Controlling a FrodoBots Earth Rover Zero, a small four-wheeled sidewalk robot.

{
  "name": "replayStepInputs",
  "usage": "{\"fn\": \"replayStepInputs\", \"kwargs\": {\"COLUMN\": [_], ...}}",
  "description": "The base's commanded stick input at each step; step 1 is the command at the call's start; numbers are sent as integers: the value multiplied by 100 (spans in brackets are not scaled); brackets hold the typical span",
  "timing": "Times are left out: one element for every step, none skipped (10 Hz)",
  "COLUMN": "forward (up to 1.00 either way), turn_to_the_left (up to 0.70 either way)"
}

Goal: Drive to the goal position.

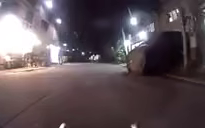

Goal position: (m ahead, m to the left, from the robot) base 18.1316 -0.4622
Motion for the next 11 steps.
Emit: {"fn": "replayStepInputs", "kwargs": {"forward": [100, 100, 100, 100, 100, 100, 100, 100, 100, 100, 100], "turn_to_the_left": [0, 0, 0, 0, 0, 0, 0, 0, 0, 0, 0]}}
